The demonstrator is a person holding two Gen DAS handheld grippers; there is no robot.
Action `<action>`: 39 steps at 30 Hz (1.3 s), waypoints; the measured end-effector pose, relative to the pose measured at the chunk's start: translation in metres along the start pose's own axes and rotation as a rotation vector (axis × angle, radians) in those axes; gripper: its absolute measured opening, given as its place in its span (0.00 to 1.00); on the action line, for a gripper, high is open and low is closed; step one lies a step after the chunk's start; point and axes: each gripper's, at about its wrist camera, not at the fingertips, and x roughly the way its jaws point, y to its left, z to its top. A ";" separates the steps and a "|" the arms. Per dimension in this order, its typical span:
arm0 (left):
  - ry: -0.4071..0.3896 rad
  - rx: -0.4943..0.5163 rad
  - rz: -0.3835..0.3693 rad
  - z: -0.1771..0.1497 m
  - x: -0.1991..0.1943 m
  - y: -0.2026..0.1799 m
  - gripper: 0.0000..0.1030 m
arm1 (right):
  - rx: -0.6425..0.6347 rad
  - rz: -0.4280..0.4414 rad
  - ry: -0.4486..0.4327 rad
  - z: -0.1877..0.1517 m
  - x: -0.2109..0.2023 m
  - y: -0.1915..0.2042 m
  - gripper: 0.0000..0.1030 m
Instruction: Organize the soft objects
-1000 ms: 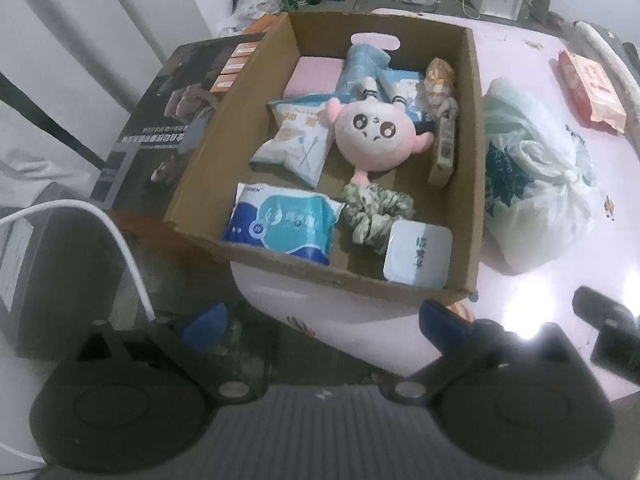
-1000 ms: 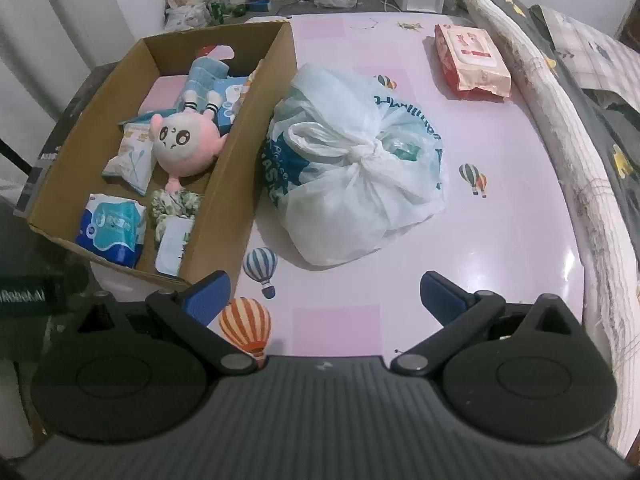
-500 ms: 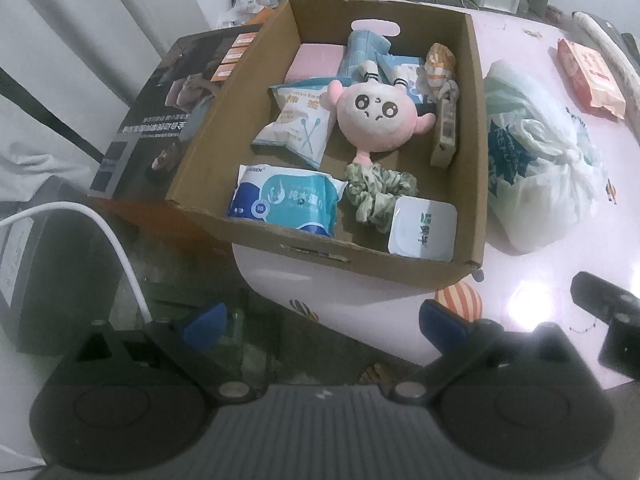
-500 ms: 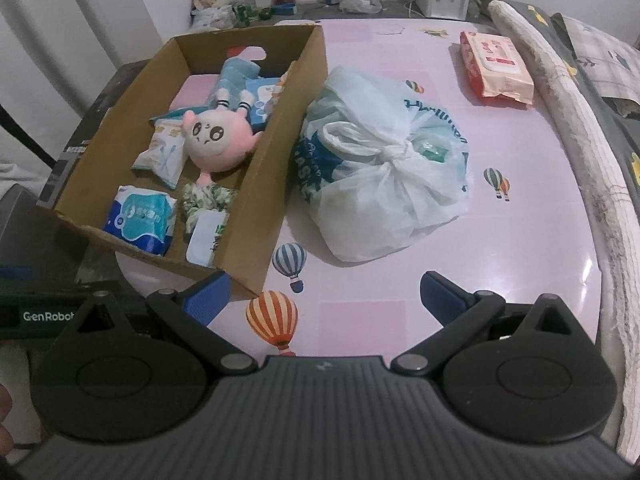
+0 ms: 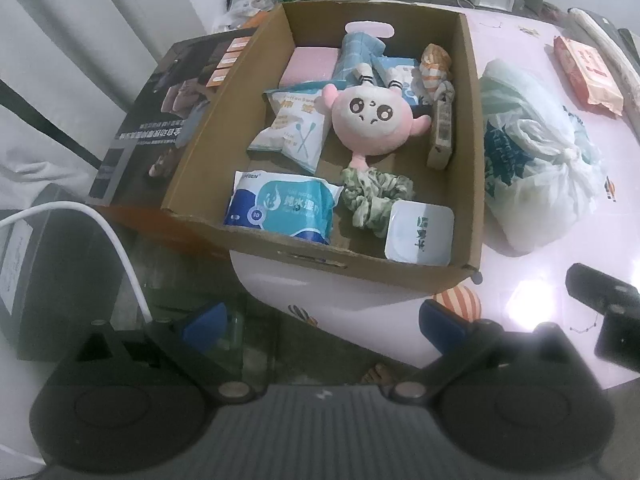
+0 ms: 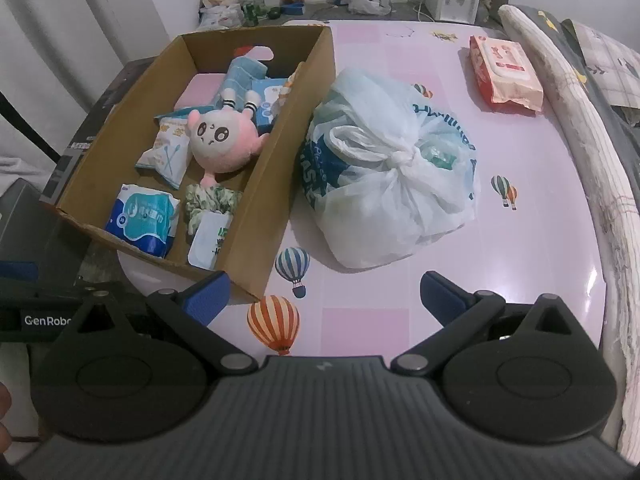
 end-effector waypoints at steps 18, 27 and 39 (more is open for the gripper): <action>-0.007 0.019 0.003 0.003 -0.001 -0.004 1.00 | -0.012 0.007 -0.007 0.009 -0.002 -0.004 0.99; -0.002 0.019 0.003 0.002 0.000 -0.002 1.00 | -0.022 0.008 -0.002 0.011 -0.003 -0.001 0.99; 0.012 0.034 0.006 0.005 0.005 0.002 1.00 | -0.066 0.004 0.018 0.014 0.003 0.000 0.99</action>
